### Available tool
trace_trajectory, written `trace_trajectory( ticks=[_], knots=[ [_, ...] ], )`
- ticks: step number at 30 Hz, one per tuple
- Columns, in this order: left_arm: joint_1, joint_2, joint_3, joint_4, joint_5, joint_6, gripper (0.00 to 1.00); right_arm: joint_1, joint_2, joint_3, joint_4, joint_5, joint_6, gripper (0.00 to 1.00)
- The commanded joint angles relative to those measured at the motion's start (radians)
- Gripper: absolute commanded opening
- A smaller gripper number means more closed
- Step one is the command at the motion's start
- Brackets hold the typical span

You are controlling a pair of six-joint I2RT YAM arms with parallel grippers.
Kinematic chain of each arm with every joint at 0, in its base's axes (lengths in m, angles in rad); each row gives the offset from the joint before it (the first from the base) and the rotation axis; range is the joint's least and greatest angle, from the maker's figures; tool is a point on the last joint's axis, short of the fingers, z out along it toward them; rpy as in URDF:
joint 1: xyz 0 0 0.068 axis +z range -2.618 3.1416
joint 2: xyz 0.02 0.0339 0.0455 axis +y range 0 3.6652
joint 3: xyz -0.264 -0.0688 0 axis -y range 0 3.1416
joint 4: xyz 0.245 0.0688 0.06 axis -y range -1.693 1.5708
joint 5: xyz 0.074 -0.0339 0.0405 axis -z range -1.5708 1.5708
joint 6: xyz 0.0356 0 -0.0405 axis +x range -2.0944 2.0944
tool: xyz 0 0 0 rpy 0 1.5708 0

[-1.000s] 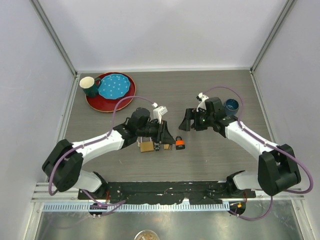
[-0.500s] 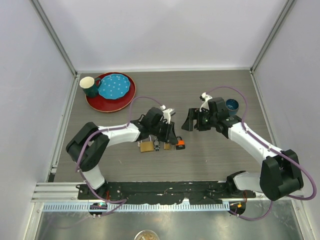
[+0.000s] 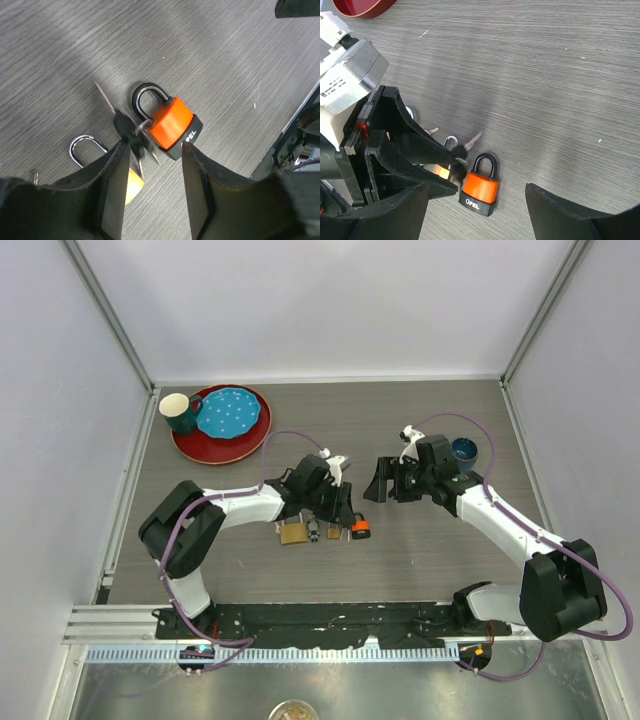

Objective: Lock with the key
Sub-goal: Place the key at the center of the board, then reset both arms

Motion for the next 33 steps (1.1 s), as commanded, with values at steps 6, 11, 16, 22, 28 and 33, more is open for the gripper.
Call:
trace_trajectory(
  ticks=[6, 11, 16, 22, 28, 33],
  knots=[
    [-0.009, -0.106, 0.011, 0.059, -0.043, 0.009, 0.65, -0.004, -0.018, 0.043, 0.023, -0.008, -0.009, 0.83],
    [-0.008, -0.169, -0.008, 0.093, -0.075, -0.002, 0.79, -0.004, -0.017, 0.05, 0.028, -0.013, -0.006, 0.83],
    [-0.008, -0.218, -0.025, 0.119, -0.123, -0.005, 0.99, -0.006, -0.018, 0.055, 0.03, -0.019, -0.008, 0.87],
    [0.011, -0.285, -0.069, 0.187, -0.135, -0.016, 1.0, -0.007, -0.026, 0.058, 0.031, -0.019, -0.009, 0.91],
    [0.061, -0.371, -0.132, 0.214, -0.154, -0.033, 1.0, -0.007, -0.023, 0.066, 0.04, -0.034, 0.001, 0.92],
    [0.115, -0.428, -0.178, 0.228, -0.094, -0.022, 1.0, -0.006, -0.023, 0.069, 0.046, -0.036, 0.005, 0.92]
  ],
)
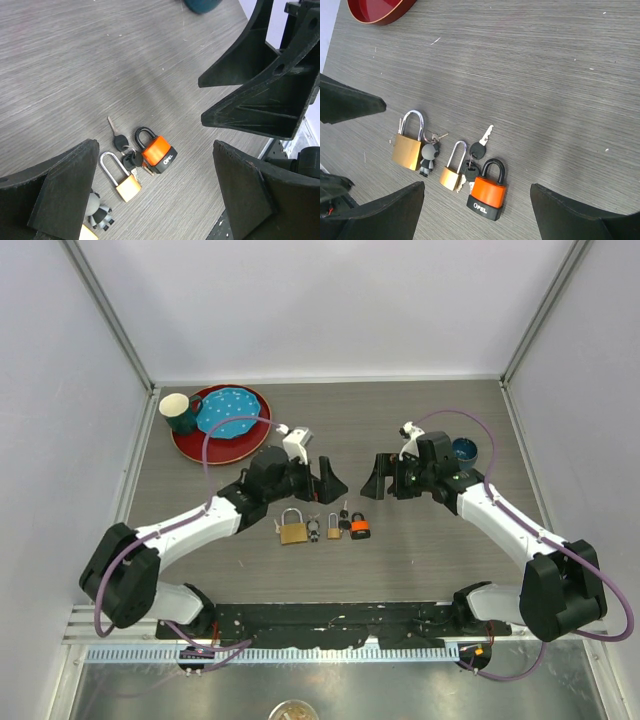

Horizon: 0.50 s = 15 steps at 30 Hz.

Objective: Lock with the key
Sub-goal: Reset both arms

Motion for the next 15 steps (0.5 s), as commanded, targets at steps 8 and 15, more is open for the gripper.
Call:
trace_trajectory(
  ticks=[8, 15],
  knots=[
    [0.068, -0.156, -0.064, 0.046, 0.06, 0.055, 1.0, -0.004, -0.023, 0.045, 0.051, -0.02, 0.01, 0.92],
    [0.095, -0.238, -0.041, -0.083, 0.002, 0.153, 1.0, -0.006, -0.026, 0.053, 0.057, -0.018, 0.016, 0.92]
  ],
)
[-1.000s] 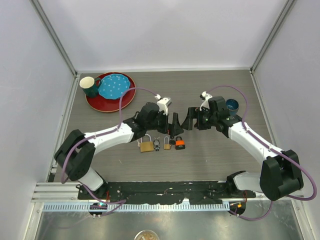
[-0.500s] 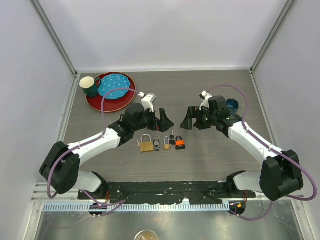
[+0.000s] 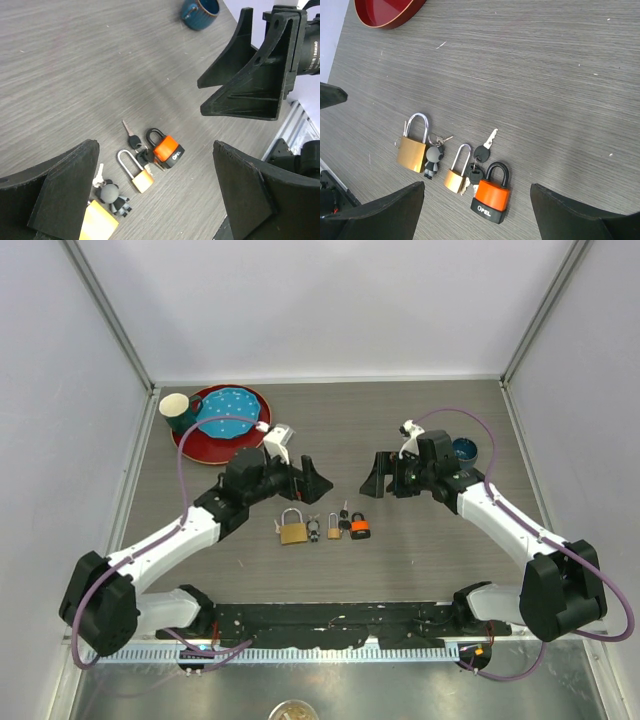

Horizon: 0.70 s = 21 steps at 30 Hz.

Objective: Lock with the key
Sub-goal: Reset both arms

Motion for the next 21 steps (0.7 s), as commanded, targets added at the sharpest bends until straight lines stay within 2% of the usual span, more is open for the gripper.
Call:
trace_trajectory(
  ticks=[1, 8, 9, 16, 21],
  knots=[
    [0.022, -0.08, 0.026, -0.097, -0.055, 0.098, 1.0, -0.004, -0.026, 0.046, 0.045, -0.007, 0.009, 0.92],
    [0.033, -0.214, 0.034, -0.275, -0.242, 0.195, 1.0, -0.004, -0.049, 0.041, 0.04, 0.021, 0.013, 0.92],
    [0.033, -0.231, 0.036, -0.293, -0.303, 0.204, 1.0, -0.006, -0.052, 0.041, 0.037, 0.027, 0.016, 0.92],
    [0.031, -0.336, 0.065, -0.457, -0.491, 0.218, 1.0, -0.004, -0.074, 0.046, 0.03, 0.06, 0.016, 0.92],
    [0.033, -0.405, 0.062, -0.505, -0.581, 0.181, 1.0, -0.004, -0.098, 0.049, 0.008, 0.114, 0.012, 0.92]
  ],
)
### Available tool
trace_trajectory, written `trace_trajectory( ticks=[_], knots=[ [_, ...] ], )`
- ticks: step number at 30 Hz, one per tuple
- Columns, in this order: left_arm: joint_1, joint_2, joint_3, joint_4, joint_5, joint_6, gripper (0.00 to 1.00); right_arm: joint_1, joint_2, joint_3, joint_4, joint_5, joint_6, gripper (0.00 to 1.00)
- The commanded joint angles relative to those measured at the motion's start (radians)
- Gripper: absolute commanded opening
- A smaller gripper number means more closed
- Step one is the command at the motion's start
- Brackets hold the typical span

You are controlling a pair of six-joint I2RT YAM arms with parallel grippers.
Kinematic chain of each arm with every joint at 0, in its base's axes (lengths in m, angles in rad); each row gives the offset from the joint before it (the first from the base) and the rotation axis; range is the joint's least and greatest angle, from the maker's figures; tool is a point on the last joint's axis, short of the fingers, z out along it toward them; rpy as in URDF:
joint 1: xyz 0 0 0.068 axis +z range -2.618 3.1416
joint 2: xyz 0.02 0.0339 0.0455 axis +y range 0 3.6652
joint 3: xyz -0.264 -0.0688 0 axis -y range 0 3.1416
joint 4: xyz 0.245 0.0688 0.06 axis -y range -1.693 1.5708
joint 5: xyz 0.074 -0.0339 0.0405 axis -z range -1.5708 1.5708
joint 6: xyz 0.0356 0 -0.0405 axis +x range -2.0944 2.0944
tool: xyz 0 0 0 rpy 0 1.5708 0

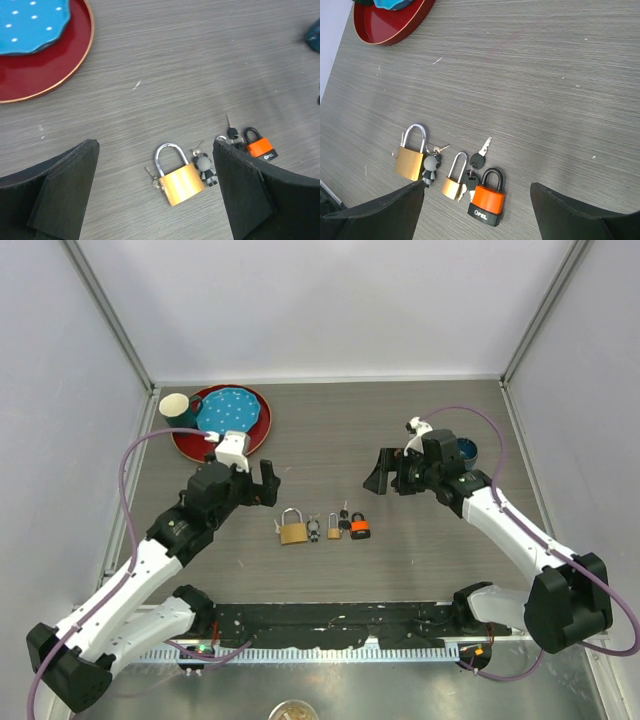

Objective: Lock with the key
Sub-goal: Reset both arms

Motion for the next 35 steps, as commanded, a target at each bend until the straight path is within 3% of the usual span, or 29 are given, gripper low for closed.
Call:
trace_trajectory(
  ticks=[1, 8, 21, 31, 35],
  knots=[
    [0.006, -0.058, 0.034, -0.067, -0.147, -0.019, 1.0, -0.004, -0.051, 0.043, 0.006, 0.068, 0.0, 0.92],
    [0.006, -0.106, 0.011, -0.088, -0.241, -0.087, 1.0, -0.006, -0.094, 0.03, 0.001, 0.137, 0.018, 0.92],
    [0.005, -0.169, -0.099, 0.031, -0.165, -0.068, 1.0, -0.006, -0.186, 0.015, 0.041, 0.253, 0.03, 0.93],
    [0.006, -0.163, -0.142, 0.116, -0.203, -0.014, 1.0, -0.006, -0.261, -0.074, 0.233, 0.341, -0.048, 0.94],
    [0.006, -0.172, -0.194, 0.206, -0.177, 0.048, 1.0, -0.013, -0.287, -0.132, 0.326, 0.451, -0.043, 0.96]
  ],
)
